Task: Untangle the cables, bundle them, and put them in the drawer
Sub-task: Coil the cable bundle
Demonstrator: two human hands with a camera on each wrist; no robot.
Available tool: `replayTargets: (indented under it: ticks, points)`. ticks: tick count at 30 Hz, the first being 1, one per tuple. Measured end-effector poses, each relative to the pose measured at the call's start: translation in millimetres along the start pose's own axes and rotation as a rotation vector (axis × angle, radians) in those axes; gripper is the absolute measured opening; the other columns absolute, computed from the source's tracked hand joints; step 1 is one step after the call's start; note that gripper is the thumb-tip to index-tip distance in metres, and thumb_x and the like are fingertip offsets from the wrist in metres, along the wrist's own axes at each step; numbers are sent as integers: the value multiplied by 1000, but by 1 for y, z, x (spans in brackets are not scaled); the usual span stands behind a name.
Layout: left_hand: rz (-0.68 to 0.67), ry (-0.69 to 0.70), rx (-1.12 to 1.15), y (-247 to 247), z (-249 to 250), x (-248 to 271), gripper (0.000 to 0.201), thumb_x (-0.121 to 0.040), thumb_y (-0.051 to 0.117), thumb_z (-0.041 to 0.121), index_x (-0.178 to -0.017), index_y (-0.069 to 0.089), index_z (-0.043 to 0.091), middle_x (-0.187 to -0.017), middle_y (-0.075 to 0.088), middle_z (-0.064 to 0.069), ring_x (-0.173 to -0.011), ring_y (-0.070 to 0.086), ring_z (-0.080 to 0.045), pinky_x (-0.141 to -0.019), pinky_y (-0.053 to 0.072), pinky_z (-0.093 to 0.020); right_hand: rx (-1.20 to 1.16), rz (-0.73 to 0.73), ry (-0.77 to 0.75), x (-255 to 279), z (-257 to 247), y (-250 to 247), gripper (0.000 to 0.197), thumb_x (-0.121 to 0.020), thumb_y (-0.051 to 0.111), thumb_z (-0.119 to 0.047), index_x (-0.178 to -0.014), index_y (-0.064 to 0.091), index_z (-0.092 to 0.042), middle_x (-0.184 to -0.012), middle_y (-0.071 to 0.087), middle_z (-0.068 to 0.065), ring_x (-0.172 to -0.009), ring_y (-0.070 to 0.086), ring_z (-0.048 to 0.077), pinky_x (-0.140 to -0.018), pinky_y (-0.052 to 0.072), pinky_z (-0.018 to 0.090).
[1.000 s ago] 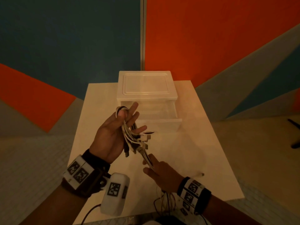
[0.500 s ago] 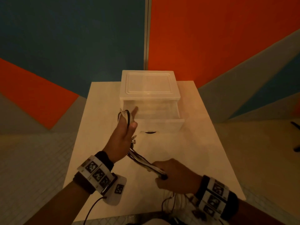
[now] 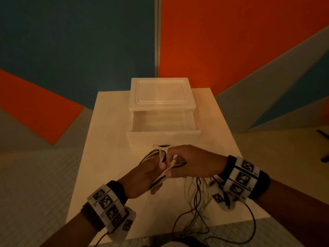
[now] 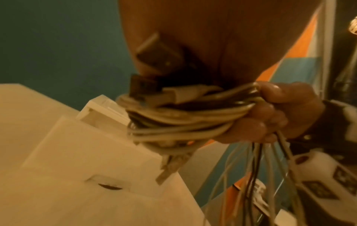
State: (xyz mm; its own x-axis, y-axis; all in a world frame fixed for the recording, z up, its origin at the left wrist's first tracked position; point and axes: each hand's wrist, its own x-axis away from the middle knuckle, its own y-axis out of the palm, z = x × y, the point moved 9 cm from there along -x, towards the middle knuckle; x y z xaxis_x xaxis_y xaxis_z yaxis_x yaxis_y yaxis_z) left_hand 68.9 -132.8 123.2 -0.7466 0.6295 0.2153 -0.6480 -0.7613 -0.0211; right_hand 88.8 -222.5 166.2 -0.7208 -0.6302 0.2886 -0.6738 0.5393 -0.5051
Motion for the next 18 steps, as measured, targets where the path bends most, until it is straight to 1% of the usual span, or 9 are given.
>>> replayTargets:
  ticks: [2, 4, 6, 9, 12, 13, 15, 16, 18]
  points:
    - [-49, -23, 33, 3, -2, 3, 61, -85, 42, 72, -103, 54, 15, -61, 51, -1, -47, 45, -16, -48, 38, -29, -48, 1, 17, -4, 0, -6, 30, -81, 76, -31, -95, 56, -13, -80, 70, 9, -67, 61, 14, -62, 48, 33]
    - [-94, -30, 62, 6, 2, 5, 62, -81, 46, 74, -102, 56, 16, -56, 48, 0, -44, 40, -12, -47, 36, -25, -92, -22, 13, -7, -2, -9, 33, -82, 75, -31, -97, 54, -11, -81, 73, -1, -71, 63, 13, -64, 50, 39]
    - [-99, -44, 65, 4, 7, 6, 61, -83, 52, 69, -98, 53, 9, -52, 43, 5, -41, 37, -8, -46, 37, -25, -78, -4, -6, -9, -3, -14, 32, -84, 72, -33, -99, 55, -10, -78, 71, -15, -67, 61, 3, -59, 46, 27]
    - [-76, -81, 78, 3, 15, 6, 45, -94, 47, 53, -87, 54, 9, -51, 41, 9, -39, 33, -6, -45, 35, -27, -178, 29, -4, -10, 3, -18, 32, -83, 74, -32, -102, 56, -13, -70, 65, -1, -58, 51, 10, -55, 39, 27]
    - [-22, -104, 139, -5, 23, 10, 51, -97, 43, 47, -87, 53, -2, -53, 37, 1, -41, 30, -11, -55, 40, -25, -262, 22, -20, -7, 14, -20, 43, -75, 82, -22, -108, 57, -10, -84, 67, 6, -69, 58, 10, -65, 45, 28]
    - [6, -106, 166, -10, 26, 12, 52, -98, 42, 46, -87, 51, -4, -52, 36, 0, -39, 29, -11, -52, 43, -21, -250, 37, -21, -6, 20, -20, 41, -75, 82, -21, -107, 58, -10, -88, 67, 6, -74, 60, 10, -69, 46, 27]
    - [9, -91, 204, -17, 33, 17, 49, -99, 41, 44, -87, 49, -3, -50, 36, 1, -36, 27, -9, -45, 43, -18, -188, 94, -17, -4, 34, -21, 21, -83, 75, -21, -97, 61, -14, -83, 64, 0, -74, 59, 10, -71, 46, 28]
    - [0, -77, 214, -20, 36, 20, 48, -98, 42, 45, -85, 49, 0, -49, 35, 1, -36, 26, -9, -48, 47, -21, -166, 126, -8, -4, 42, -20, 12, -88, 70, -22, -92, 62, -15, -77, 60, -3, -70, 57, 10, -67, 45, 28]
    - [10, -52, 223, -29, 40, 26, 49, -94, 46, 50, -80, 51, 4, -49, 33, 0, -36, 24, -11, -53, 52, -28, -199, 197, 35, -1, 59, -19, 13, -93, 63, -24, -89, 61, -12, -69, 54, -2, -62, 53, 12, -60, 44, 29]
